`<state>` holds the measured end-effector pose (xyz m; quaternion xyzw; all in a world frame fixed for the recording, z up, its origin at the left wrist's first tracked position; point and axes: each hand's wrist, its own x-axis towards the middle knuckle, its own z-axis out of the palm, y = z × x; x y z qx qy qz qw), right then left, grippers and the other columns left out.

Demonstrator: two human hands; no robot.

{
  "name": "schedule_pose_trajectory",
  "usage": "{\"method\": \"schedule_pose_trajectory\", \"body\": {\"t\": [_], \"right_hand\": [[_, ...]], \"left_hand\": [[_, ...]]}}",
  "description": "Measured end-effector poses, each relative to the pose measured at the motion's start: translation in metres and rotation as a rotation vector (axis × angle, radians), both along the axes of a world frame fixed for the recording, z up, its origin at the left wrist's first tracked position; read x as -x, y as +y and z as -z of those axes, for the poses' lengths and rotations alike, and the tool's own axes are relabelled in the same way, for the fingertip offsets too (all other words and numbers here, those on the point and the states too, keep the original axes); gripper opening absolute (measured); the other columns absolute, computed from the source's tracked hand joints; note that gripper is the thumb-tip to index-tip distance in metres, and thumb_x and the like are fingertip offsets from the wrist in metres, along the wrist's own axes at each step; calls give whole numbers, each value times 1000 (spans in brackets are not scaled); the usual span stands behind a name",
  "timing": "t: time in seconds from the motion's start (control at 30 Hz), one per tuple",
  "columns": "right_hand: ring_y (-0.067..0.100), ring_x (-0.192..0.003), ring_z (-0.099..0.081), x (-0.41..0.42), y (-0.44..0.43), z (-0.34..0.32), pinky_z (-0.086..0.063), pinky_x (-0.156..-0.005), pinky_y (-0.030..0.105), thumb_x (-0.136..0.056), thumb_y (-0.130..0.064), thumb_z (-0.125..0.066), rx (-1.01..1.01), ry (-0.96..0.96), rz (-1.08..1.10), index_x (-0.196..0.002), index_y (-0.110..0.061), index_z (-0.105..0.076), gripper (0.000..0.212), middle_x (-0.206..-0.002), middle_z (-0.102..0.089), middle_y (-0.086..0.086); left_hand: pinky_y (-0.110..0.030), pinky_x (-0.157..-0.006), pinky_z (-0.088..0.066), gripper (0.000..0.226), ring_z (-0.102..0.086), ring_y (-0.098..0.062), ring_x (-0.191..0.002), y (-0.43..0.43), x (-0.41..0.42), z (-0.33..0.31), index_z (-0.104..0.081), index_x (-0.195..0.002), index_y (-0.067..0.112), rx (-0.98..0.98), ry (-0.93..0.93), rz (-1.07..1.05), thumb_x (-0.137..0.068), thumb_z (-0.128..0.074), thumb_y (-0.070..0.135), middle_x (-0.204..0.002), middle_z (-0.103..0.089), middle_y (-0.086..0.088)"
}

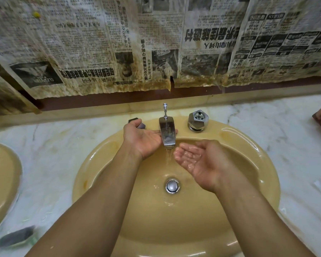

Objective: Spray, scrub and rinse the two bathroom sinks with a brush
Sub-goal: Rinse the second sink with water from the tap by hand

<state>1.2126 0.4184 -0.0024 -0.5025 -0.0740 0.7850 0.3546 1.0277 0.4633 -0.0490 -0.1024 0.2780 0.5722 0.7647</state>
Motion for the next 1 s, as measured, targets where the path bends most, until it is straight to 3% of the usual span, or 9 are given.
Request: {"method": "schedule_pose_trajectory", "body": {"t": [0.1,0.2,0.23,0.37,0.43,0.57,0.77,0.83,1.0], "right_hand": [[37,-101,-73,18,0,-36,-63,-82,38,-108,-23,-41,-231,-47,-141,-115,12,-63,42,-108,-72,30],[35,-110,-69,39,5,-49,-59,-95,42,-107,-32,-51,-333,-201,-263,-118,7,-62,42,-118,-67,28],[35,-107,-71,39,6,-47,-60,-94,41,-107,-33,-52,-347,-249,-263,-115,6,-63,42,-116,-68,27],[34,-78,-74,20,-5,-20,-63,-74,39,-108,-25,-42,-270,-300,27,-97,5,-68,42,-92,-75,25],[31,-72,-71,13,-7,2,-61,-68,35,-106,-18,-37,-121,-266,164,-94,5,-66,39,-92,-72,25],[41,-98,-66,22,-4,31,-59,-87,46,-110,-23,-37,175,83,125,-111,14,-60,43,-109,-66,31],[30,-80,-67,2,3,24,-62,-53,33,-106,-14,-37,92,10,80,-104,10,-65,37,-87,-69,22],[33,-85,-70,-13,11,9,-64,-63,35,-106,-13,-36,-6,-2,83,-100,13,-64,39,-91,-70,25],[43,-122,-60,0,37,-46,-52,-105,47,-110,-29,-37,-276,-56,-217,-128,12,-53,47,-127,-61,33]], "left_hand": [[-60,-102,-45,75,-61,-60,-111,-17,-7,-19,-34,-140,-23,-39,195,114,-100,-35,41,-123,-54,-50],[-37,-59,-59,81,-71,-38,-63,-35,-12,-18,-68,-82,-20,-82,247,167,-103,-27,46,-78,-68,-29],[-34,-60,-59,81,-71,-37,-67,-40,-12,-15,-68,-86,-21,-107,223,182,-102,-27,47,-82,-68,-30],[-38,-108,-45,75,-51,-37,-134,-41,-3,-1,-45,-143,-15,-143,171,179,-97,-39,44,-149,-47,-33],[-43,-115,-42,75,-47,-41,-140,-35,-6,-1,-39,-144,-17,-123,128,114,-95,-41,40,-146,-47,-37],[-55,-122,-27,77,-41,-55,-140,-26,-13,-6,-31,-139,-26,-105,54,14,-97,-42,37,-135,-50,-46],[-53,-112,-41,75,-54,-47,-130,-21,-18,-16,-26,-147,-22,-96,360,143,-102,-31,38,-136,-54,-40],[-53,-120,-34,74,-51,-44,-135,-20,-14,-11,-20,-152,-18,-88,489,171,-103,-28,38,-147,-46,-37],[-48,-118,-38,72,-48,-41,-139,-24,-9,-8,-16,-156,-11,-90,554,119,-105,-29,38,-157,-34,-32]]}}
